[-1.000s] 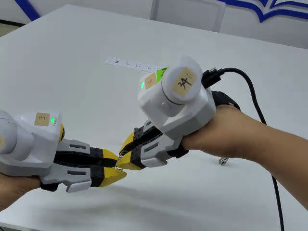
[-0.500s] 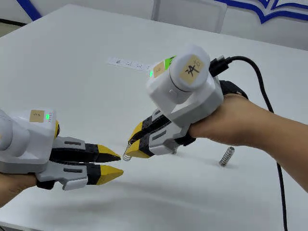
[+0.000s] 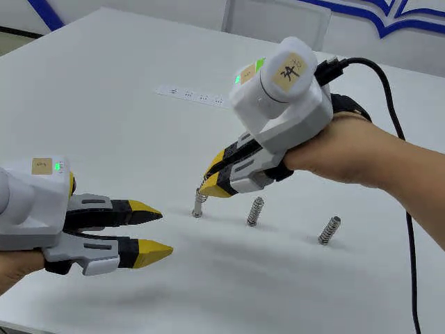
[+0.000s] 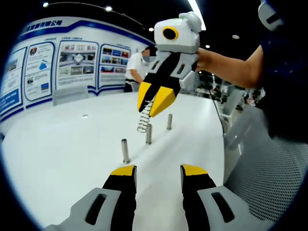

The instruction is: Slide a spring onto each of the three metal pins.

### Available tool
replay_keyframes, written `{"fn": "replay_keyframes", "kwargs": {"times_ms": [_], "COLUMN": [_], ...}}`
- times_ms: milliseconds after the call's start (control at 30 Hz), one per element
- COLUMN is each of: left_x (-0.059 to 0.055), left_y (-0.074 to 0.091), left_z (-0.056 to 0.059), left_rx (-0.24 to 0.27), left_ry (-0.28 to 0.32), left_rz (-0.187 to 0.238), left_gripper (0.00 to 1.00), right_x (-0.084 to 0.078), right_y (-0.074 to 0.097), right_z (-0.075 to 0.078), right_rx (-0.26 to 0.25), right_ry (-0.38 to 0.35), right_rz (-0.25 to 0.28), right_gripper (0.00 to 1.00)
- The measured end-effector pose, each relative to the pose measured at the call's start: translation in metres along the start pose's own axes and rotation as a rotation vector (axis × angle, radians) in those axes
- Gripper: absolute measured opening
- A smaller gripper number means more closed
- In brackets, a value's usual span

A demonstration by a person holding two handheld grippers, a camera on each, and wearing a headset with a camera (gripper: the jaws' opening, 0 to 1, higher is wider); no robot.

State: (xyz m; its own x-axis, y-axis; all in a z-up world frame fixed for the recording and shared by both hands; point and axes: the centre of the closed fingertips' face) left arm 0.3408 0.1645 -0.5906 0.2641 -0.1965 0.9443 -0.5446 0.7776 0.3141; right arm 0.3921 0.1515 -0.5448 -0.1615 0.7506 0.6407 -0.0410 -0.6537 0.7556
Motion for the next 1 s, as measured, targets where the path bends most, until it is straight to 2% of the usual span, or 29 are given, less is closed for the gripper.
{"fn": "replay_keyframes", "kwargs": {"times_ms": [267, 367, 1000], "left_x": [-0.001, -0.002, -0.005], "left_y": [-0.001, -0.002, -0.001], "left_z": [-0.001, 0.0, -0.002], "left_rx": [0.014, 0.012, 0.019], "left_ry": [0.018, 0.023, 0.041], "left_rz": [0.004, 0.003, 0.003], "left_gripper": [0.46, 0.47, 0.52], "right_x": [-0.006, -0.007, -0.014], "right_y": [-0.01, -0.015, -0.036], "right_z": [0.03, 0.036, 0.031], "right_rx": [-0.024, -0.025, 0.019], "right_ry": [-0.03, -0.04, -0.056], "right_rz": [-0.033, -0.045, -0.104], "right_gripper": [0.12, 0.12, 0.12]}}
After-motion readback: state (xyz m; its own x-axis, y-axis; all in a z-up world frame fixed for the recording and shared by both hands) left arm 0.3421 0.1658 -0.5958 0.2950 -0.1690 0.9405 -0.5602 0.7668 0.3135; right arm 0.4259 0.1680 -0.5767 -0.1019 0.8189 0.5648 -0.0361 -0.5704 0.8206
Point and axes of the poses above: the centre of the closed fingertips' face, and the gripper's own axes: y roughly backward along the fingers, z roughly to its right, x roughly out of its top, and after that the axes turned 1 degree about z, right-handed
